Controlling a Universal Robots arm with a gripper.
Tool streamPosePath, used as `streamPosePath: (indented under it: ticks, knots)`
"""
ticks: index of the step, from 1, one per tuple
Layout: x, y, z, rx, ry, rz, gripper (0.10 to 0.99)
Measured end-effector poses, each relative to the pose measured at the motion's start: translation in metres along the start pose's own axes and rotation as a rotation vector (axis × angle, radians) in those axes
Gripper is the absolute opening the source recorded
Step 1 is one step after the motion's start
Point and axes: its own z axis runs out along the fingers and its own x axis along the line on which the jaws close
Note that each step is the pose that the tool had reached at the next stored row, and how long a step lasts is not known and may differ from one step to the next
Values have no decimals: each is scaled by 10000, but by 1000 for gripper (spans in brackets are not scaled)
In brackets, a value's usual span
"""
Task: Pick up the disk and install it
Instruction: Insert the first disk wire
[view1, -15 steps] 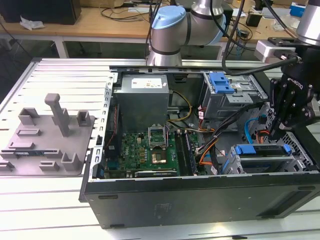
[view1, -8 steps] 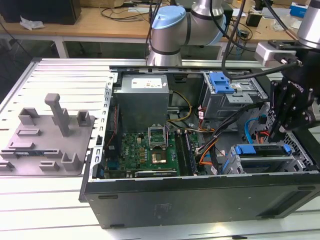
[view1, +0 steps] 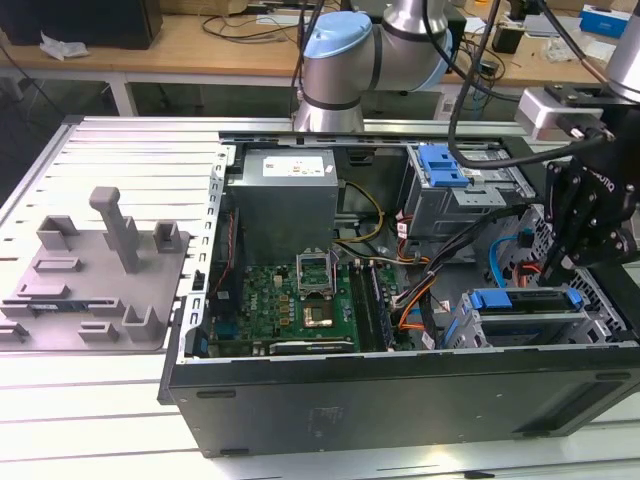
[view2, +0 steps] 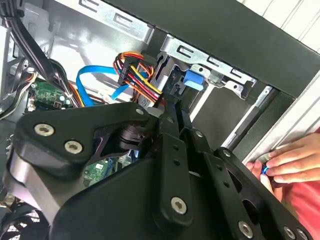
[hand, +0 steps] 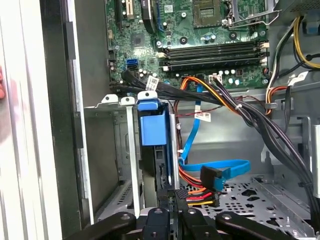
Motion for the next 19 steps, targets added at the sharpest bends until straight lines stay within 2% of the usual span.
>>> streamPosePath:
  ticks: [2, 6, 9, 15, 19]
  knots:
    - [38, -3, -16, 0, -226, -16, 165]
    - [103, -9, -30, 0, -513, -28, 165]
    - [136, -11, -26, -6, -590, -26, 165]
    - [139, -11, -25, -7, -607, -25, 165]
    - [107, -8, -28, -7, -607, -24, 165]
